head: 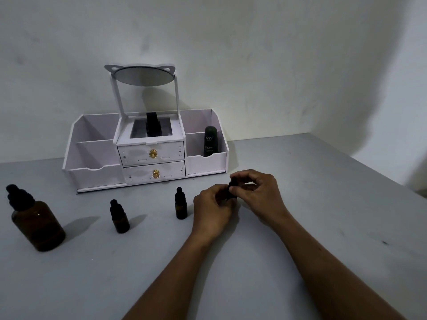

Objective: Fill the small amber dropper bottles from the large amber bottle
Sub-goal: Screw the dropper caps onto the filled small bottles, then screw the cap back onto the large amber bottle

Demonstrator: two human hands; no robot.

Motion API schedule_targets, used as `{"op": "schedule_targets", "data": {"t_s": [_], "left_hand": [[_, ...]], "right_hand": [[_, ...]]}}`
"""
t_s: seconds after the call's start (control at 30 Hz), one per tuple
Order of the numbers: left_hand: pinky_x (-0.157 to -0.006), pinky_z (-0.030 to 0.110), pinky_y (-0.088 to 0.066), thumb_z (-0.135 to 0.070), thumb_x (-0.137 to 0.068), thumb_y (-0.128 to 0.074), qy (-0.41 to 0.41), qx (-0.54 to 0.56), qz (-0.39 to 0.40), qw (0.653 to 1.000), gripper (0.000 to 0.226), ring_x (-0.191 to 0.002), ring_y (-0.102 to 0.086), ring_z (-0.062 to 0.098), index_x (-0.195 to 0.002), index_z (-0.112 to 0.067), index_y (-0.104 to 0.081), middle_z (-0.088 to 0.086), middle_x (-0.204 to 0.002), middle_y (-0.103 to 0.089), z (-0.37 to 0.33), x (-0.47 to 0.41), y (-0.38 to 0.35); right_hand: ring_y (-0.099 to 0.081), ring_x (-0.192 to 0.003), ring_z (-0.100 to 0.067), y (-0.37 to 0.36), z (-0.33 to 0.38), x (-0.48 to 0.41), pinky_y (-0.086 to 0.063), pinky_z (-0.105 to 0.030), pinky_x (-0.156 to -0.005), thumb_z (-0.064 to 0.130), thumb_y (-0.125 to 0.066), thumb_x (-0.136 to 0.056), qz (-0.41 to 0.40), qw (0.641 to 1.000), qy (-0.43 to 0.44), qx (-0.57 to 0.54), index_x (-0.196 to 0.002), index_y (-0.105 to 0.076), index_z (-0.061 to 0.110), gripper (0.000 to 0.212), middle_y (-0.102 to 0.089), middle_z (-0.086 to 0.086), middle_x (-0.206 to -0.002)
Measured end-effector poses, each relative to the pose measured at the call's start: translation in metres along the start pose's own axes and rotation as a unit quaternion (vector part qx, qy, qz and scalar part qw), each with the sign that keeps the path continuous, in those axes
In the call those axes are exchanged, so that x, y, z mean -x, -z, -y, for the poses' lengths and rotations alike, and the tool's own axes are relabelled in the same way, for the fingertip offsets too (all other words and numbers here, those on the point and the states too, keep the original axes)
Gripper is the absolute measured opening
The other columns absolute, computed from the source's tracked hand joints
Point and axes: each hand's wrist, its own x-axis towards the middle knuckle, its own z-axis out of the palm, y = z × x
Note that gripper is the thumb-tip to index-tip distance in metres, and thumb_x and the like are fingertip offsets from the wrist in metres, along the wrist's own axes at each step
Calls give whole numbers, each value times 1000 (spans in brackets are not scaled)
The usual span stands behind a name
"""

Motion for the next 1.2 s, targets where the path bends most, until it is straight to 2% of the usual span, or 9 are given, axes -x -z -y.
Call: {"op": "schedule_targets", "data": {"t_s": [0.13, 0.2, 0.27, 0.37, 0.6, 0.97, 1.1, 1.2], "left_hand": [[-92, 26, -54, -13, -82, -71, -6, -3, -3, 1000, 29, -93, -67, 1, -110, -22, -72, -8, -103, -74, 1, 0, 0], [-93, 24, -53, -14, -83, -71, -2, -5, -3, 1000, 29, -95, -67, 1, -111, -22, -71, -7, -105, -74, 0, 1, 0], [-95, 24, -52, -14, -83, -72, 1, -5, 1, 1000, 32, -97, -67, 3, -115, -21, -70, -6, -109, -73, 0, 1, -1], [-95, 26, -52, -13, -83, -72, 5, 5, 2, 1000, 34, -97, -67, 3, -116, -20, -69, -6, -108, -73, -1, 1, 0], [-94, 27, -53, -12, -82, -72, 5, 12, 0, 1000, 32, -95, -68, 3, -113, -19, -71, -5, -106, -74, 0, 2, 0], [-91, 21, -53, -13, -83, -70, -15, 2, 2, 1000, 30, -94, -67, 1, -113, -20, -71, -6, -105, -73, 3, 1, -1], [-93, 25, -53, -17, -84, -70, -4, 4, 14, 1000, 31, -98, -66, 0, -115, -22, -69, -9, -108, -72, 4, 2, -2], [-99, 26, -49, -28, -83, -72, 24, -2, 31, 999, 43, -109, -61, 4, -125, -26, -61, -8, -121, -66, 0, 5, 0]], "right_hand": [[-70, -79, -10, 0, 2, 0, -59, -20, -73, 20, -88, -73, -17, 1000, -8, -3, -93, -77, 18, 24, -75, 6, -87], [-70, -83, -11, 1, 2, 1, -58, -20, -73, 17, -85, -76, -17, 1000, -2, -13, -99, -77, 17, 24, -75, 5, -89], [-71, -87, -12, 2, 1, 1, -59, -24, -76, 6, -80, -79, -5, 1000, 5, -19, -107, -77, 15, 29, -76, 1, -94], [-72, -89, -11, 2, 0, 1, -61, -27, -78, -1, -75, -81, 12, 1000, 26, 8, -107, -77, 14, 30, -77, -1, -96], [-73, -87, -12, 0, 0, 1, -62, -29, -80, 1, -76, -81, 6, 1000, 26, 17, -103, -77, 17, 28, -77, 1, -95], [-73, -85, -11, 2, 0, 2, -62, -29, -81, 9, -83, -77, 2, 1000, 13, 24, -103, -78, 18, 28, -77, 2, -94], [-72, -85, -9, 2, -2, 5, -59, -22, -76, 9, -83, -78, 4, 1000, 19, 21, -108, -76, 19, 32, -76, 4, -95], [-70, -89, -9, 4, -5, 5, -58, -19, -74, 16, -78, -84, -3, 1000, 23, 3, -117, -71, 23, 35, -74, 5, -99]]}}
